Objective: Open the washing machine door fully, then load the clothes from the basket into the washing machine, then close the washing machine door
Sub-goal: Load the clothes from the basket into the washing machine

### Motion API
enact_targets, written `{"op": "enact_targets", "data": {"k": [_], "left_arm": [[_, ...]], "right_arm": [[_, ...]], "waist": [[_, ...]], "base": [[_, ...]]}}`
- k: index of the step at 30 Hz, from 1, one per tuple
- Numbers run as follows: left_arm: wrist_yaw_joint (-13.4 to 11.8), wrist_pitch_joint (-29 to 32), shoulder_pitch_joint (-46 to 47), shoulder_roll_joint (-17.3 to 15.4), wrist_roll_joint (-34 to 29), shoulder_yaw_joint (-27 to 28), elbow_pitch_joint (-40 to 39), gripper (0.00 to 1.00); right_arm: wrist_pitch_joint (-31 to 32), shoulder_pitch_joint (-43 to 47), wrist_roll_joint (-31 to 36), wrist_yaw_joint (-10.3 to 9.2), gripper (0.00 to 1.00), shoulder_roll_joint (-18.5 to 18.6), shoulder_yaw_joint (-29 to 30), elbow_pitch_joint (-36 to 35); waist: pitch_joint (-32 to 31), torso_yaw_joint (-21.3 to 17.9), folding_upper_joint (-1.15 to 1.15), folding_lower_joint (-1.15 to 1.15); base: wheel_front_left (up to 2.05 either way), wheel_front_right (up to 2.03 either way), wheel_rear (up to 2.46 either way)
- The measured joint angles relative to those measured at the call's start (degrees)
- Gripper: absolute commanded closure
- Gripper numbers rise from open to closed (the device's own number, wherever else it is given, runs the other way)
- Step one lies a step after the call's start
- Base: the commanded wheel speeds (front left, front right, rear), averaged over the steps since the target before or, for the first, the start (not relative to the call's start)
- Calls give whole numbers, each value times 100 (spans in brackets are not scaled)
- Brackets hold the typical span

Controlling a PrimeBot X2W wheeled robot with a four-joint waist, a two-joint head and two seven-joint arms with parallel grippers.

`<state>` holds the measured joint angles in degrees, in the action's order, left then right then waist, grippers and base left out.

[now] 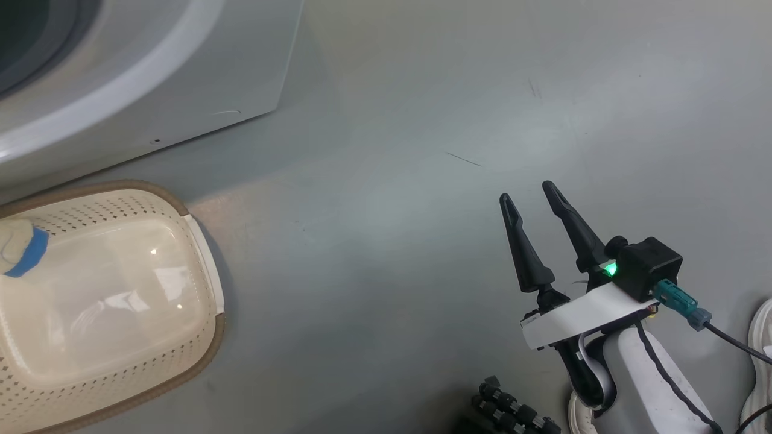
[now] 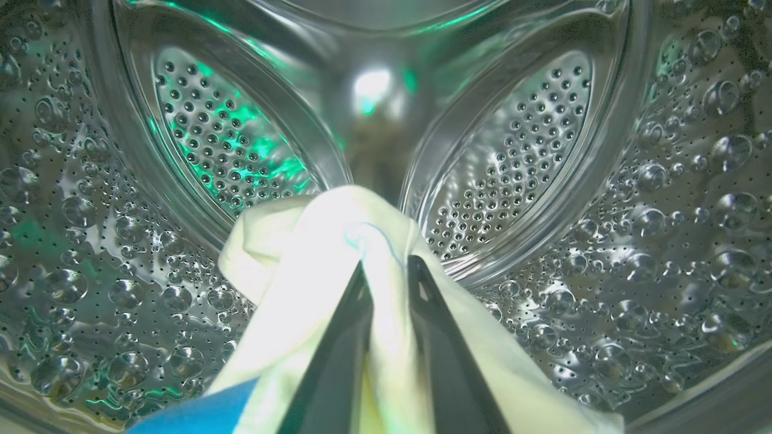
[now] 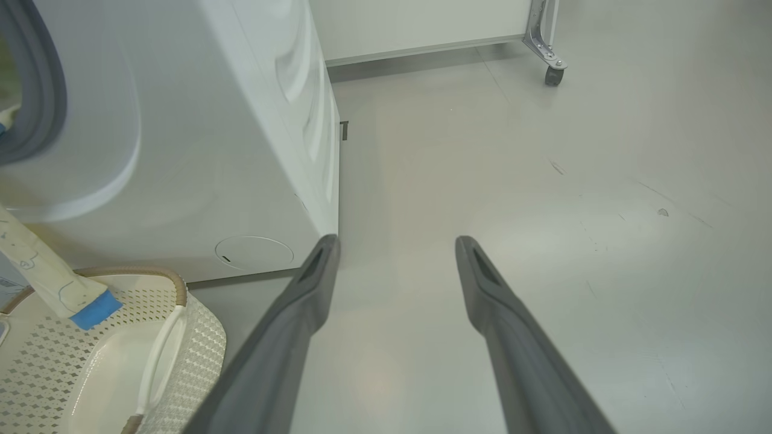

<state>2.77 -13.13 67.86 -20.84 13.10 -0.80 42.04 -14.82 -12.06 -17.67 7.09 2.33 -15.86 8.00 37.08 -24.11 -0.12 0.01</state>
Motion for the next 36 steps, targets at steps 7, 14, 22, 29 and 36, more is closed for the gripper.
{"op": "enact_targets", "data": {"k": [7,14,22,29,36], "left_arm": [[-219,1,-9,136,-138,-100,557,0],[-294,-3,-51,449,-137,-146,880,0],[-377,-60,-76,772,-155,-263,1059,0],[-504,-110,-289,1344,-145,-360,1189,0],[-581,-126,-610,1680,-199,-516,1128,0]], "right_arm": [[0,0,0,0,0,-1,31,51],[0,2,0,0,0,3,156,99],[0,3,0,0,0,11,292,113],[0,8,10,0,0,133,499,140],[0,8,55,0,0,185,720,73]], "waist": [[-187,81,0,0],[-405,225,0,-1],[-579,493,0,-1],[-733,857,0,-1],[-858,1329,0,-1]], "base": [[0,0,0],[0,0,0],[0,0,0],[0,0,0],[0,0,0]]}}
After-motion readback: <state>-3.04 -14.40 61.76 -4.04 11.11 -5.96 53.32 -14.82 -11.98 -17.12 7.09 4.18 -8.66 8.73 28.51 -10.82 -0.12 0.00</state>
